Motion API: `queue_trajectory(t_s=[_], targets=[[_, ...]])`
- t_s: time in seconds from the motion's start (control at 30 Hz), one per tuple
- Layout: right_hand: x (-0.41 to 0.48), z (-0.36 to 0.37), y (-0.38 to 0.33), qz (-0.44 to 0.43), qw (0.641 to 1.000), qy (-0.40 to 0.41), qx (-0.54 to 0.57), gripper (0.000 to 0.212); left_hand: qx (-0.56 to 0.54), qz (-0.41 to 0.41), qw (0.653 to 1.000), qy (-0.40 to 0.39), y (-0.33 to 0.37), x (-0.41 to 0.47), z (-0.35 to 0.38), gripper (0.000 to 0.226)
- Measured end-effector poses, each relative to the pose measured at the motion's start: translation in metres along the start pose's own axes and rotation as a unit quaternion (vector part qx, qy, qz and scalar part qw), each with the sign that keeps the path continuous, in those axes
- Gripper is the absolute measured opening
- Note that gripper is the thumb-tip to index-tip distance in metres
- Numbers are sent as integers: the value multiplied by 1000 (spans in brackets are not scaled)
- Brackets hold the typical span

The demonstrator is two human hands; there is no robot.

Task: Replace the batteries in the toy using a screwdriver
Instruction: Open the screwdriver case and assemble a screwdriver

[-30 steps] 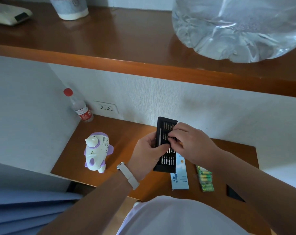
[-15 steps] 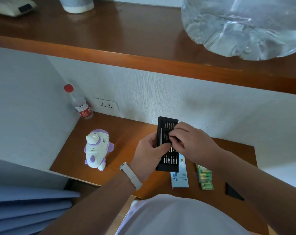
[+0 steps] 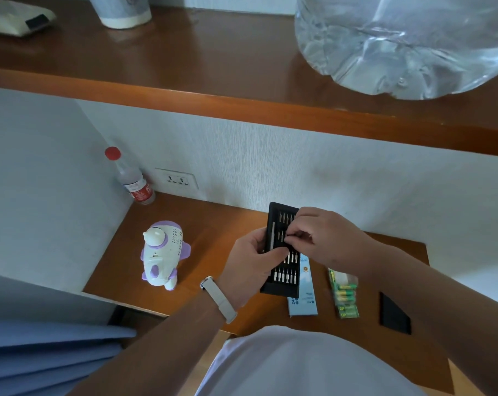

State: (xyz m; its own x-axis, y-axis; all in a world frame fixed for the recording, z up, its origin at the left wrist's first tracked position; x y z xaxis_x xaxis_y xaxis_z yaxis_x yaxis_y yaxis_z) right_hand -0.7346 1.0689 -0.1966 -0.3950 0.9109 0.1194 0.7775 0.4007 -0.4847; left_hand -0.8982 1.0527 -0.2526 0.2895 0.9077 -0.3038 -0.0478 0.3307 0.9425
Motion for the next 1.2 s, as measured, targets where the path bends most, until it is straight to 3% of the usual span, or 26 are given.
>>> queue_trajectory(t_s=[0.17,0.4,0.67,1.03,1.13,1.2], targets=[[-2,-2,-6,-52,997,24,-61,7,8,10,1000,-8,2,2,4,19],[-5,-3,-10,-92,991,74,-61,5,-5,11,1000,-10,5,6,3,20],[-2,3,-4,57,998,7,-22,17,19,10,1000,-13,-1,3,3,22],[-7,7,-6,156,987,38,10,8,35,23,999,2,3,4,2,22],[-12,6,2,190,977,63,79,8,24,23,999,2,7,4,1,24],[-16,7,9,235,948,99,189,6,22,22,1000,5,9,4,0,23]])
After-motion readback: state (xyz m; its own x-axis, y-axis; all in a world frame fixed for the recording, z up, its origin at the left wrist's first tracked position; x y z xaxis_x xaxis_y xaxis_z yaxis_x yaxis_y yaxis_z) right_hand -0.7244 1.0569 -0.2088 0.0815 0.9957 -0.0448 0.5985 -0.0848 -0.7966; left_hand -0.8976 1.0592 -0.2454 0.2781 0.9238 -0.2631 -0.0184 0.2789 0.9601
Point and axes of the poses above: each hand's wrist, its own x-axis towards the middle knuckle, its own z-axis out of the palm, y = z × x, the point moved 3 cm from there along x, towards the middle knuckle, and after that the axes turned 4 degrees about y, right-handed, at the moved point
